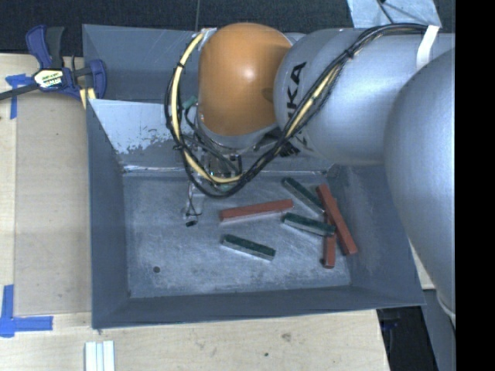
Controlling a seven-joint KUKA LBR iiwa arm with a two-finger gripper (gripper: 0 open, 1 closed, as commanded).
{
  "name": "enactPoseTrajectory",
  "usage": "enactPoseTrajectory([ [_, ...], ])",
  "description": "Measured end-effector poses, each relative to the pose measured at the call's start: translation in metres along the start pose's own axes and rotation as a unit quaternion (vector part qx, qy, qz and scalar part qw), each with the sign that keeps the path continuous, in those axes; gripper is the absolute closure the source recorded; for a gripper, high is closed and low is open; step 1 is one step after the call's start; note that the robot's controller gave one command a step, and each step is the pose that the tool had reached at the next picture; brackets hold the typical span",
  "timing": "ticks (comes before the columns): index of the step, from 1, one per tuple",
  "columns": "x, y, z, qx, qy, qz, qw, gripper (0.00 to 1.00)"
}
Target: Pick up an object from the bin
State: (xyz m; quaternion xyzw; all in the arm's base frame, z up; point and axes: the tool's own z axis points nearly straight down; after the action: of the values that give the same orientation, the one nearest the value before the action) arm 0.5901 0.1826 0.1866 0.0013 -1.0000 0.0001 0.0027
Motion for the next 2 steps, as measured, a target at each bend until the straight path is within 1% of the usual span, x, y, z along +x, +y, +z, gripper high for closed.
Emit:
enactPoseTrajectory([
  [1,-0.018,-0.062,0.029,0.001,-0.0024,0.051,0.9987,0.0],
  [2,0.023,-0.105,0.105,0.001,-0.0004,0.138,0.9904,0.0],
])
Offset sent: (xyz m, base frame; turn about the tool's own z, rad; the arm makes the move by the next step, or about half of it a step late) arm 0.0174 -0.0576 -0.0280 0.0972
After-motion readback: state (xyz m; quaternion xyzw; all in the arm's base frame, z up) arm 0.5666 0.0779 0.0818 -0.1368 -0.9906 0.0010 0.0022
